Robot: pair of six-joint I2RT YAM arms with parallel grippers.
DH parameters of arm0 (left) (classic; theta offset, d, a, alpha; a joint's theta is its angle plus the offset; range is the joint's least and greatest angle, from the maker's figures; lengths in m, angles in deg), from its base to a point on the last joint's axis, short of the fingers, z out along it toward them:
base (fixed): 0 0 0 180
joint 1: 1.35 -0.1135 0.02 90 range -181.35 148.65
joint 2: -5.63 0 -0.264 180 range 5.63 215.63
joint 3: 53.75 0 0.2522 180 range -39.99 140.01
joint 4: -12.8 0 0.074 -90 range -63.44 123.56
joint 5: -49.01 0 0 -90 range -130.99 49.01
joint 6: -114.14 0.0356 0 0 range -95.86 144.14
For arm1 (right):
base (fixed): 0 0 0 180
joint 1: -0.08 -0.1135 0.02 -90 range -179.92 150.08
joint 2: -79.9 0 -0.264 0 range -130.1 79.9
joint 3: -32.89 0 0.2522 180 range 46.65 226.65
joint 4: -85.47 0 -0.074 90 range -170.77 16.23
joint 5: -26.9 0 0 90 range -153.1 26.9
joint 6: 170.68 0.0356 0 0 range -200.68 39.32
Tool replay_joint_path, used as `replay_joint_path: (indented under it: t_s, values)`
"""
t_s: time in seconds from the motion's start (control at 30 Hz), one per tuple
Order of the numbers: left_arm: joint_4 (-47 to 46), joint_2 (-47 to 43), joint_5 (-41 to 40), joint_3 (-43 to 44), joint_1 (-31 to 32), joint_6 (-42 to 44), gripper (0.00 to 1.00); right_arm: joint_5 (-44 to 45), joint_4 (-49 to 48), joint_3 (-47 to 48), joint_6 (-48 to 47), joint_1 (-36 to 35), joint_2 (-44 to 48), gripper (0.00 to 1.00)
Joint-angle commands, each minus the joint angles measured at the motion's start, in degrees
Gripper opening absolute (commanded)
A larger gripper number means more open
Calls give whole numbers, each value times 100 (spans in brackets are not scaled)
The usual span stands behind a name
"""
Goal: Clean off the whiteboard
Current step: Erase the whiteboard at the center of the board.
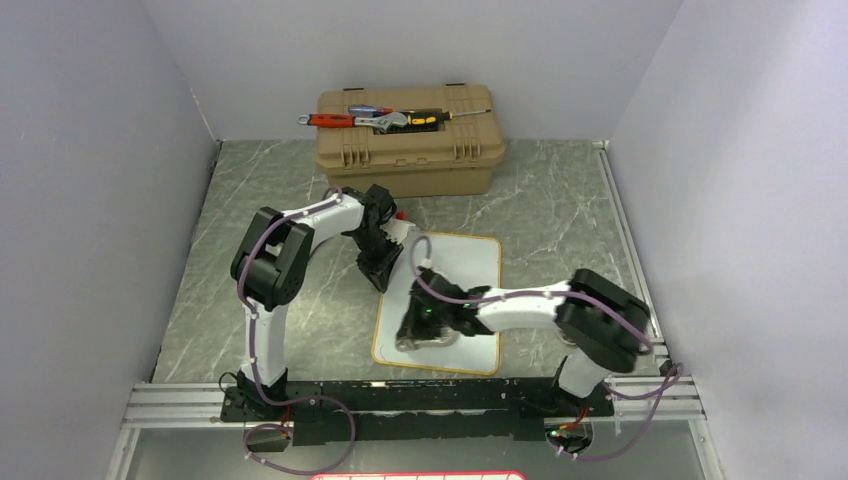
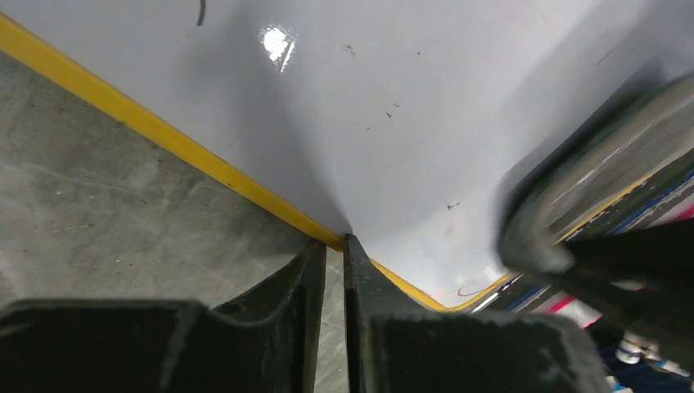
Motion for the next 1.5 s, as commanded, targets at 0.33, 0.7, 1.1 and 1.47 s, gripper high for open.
replay_joint_path:
  t_s: [0.33, 0.7, 1.1, 1.47]
  values:
    - [-444, 771, -599, -196, -99, 118, 3, 80, 530, 420, -281, -764, -715, 0]
    - [-550, 905, -664, -143, -111, 120, 2, 20, 675, 593, -319, -966, -854, 0]
    - [-570, 813, -608, -217, -106, 96, 3, 89, 861, 631, -392, -953, -862, 0]
    - [-600, 688, -771, -194, -115, 128, 3, 121, 654, 17, -160, -932, -453, 0]
